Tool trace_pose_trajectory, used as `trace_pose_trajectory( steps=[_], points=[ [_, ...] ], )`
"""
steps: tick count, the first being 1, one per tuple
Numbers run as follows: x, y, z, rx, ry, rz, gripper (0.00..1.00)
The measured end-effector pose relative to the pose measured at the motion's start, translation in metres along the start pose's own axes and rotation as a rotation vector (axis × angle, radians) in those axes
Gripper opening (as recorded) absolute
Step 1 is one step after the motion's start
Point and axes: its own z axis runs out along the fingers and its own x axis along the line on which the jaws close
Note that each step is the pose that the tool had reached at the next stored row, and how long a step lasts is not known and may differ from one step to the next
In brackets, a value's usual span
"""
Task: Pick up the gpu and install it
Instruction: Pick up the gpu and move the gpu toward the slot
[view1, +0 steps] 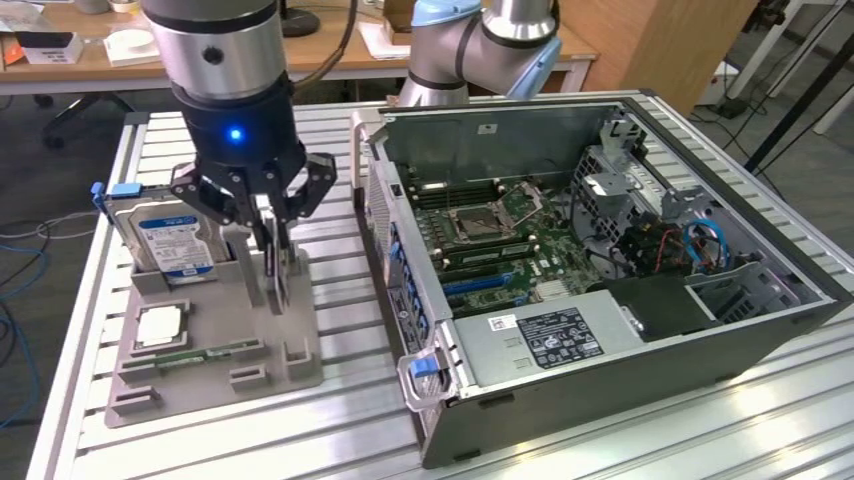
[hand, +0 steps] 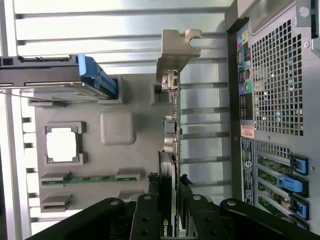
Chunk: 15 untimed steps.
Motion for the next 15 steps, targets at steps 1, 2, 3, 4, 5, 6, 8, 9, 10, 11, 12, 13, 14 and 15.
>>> trace_pose_trajectory(
  steps=[1,2,3,4,5,6,8,9,10,11,12,13,14,15],
  points=[
    [0.000,0.0001,-0.0021,0.0001,0.0006,0.000,0.26],
    [0.000,0.0002,-0.0042,0.0001,0.0012,0.000,0.26],
    [0.000,0.0003,-0.0061,0.0002,0.0017,0.000,0.26],
    [0.000,0.0004,-0.0081,0.0002,0.0022,0.000,0.26],
    [0.000,0.0005,-0.0101,0.0003,0.0028,0.000,0.26],
    [0.000,0.0006,-0.0121,0.0003,0.0033,0.000,0.26],
    [0.000,0.0007,-0.0155,0.0003,0.0043,0.000,0.26],
    [0.000,0.0008,-0.0174,0.0004,0.0049,0.000,0.26],
    [0.000,0.0009,-0.0191,0.0004,0.0053,0.000,0.26],
    [-0.001,0.0009,-0.0208,0.0005,0.0058,0.000,0.26],
    [-0.001,0.0010,-0.0223,0.0005,0.0062,0.000,0.26],
    [-0.001,0.0011,-0.0241,0.0005,0.0067,0.000,0.26],
    [-0.001,0.0012,-0.0258,0.0005,0.0072,0.000,0.26],
    [-0.001,0.0012,-0.0277,0.0007,0.0078,0.000,0.26]
  ],
)
